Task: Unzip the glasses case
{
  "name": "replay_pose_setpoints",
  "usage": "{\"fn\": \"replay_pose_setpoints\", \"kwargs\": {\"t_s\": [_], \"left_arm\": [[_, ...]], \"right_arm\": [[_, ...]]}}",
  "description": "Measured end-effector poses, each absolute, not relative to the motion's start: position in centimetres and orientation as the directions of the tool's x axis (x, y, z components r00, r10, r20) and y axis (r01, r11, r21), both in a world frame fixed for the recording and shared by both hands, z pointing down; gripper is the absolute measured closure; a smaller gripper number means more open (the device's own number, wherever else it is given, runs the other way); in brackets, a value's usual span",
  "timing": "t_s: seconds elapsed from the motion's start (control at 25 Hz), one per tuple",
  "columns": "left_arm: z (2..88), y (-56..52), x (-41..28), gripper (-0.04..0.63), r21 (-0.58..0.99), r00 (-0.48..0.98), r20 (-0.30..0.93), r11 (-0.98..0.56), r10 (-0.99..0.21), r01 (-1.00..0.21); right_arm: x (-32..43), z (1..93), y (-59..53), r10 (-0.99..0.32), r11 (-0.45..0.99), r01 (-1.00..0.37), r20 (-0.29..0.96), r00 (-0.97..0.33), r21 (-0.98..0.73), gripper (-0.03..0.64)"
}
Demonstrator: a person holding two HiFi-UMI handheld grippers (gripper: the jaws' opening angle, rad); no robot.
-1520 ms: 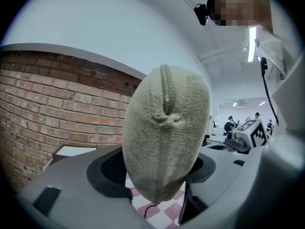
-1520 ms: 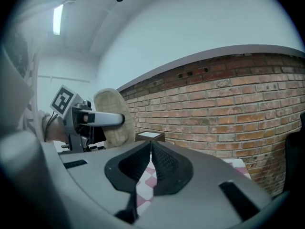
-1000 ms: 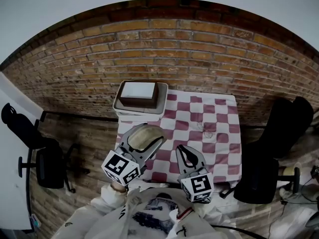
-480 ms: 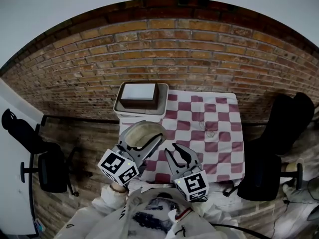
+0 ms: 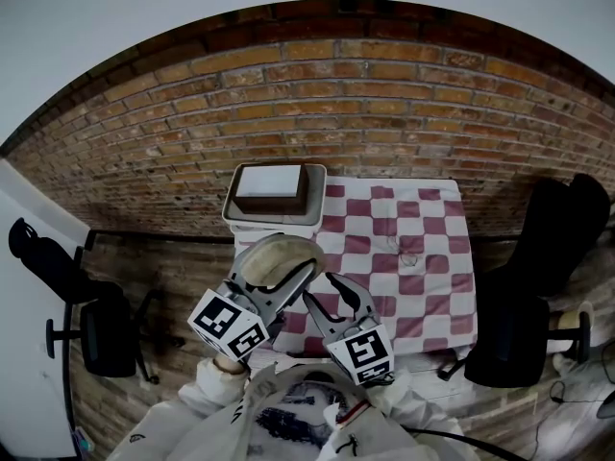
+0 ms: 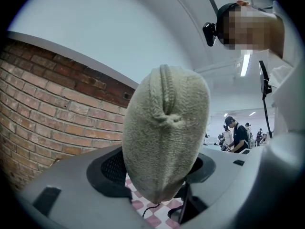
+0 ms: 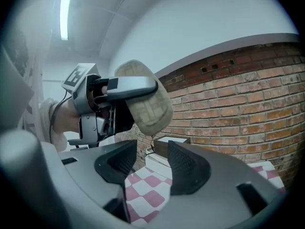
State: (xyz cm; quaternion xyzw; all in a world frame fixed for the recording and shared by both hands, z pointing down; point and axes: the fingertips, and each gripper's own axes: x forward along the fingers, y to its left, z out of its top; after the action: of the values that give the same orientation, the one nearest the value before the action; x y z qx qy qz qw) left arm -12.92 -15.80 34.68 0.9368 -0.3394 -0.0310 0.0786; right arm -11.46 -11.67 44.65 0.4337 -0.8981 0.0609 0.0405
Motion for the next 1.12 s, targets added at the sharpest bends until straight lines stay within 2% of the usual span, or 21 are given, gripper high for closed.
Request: {"fn": "replay_pose_setpoints", "kwargs": {"t_s": [0.44,0.68,1.12], "left_arm": [[33.8,-15.4,-12.7,0.304,0.238,0.786,-0.036,-0.769,-0.617,-0.593],[33.6,-15.2,-13.0,0.304,0.233,0.782,-0.036,-0.766,-0.623,-0.599],[33.7,-14.6,-12.3,0.304,0.229,0.779,-0.034,-0.763,-0.626,-0.604]], "right_arm": [[-12.2,44.6,-12.3,-0.784,0.611,-0.791,0.115,-0.610,-0.031,0.434],[-12.3,44.6,-12.3,-0.792,0.602,-0.798,0.109,-0.601,-0.024,0.499],[-11.9,45.1,-11.9,-0.791,0.601,-0.799,0.124,-0.599,-0.028,0.543]]}}
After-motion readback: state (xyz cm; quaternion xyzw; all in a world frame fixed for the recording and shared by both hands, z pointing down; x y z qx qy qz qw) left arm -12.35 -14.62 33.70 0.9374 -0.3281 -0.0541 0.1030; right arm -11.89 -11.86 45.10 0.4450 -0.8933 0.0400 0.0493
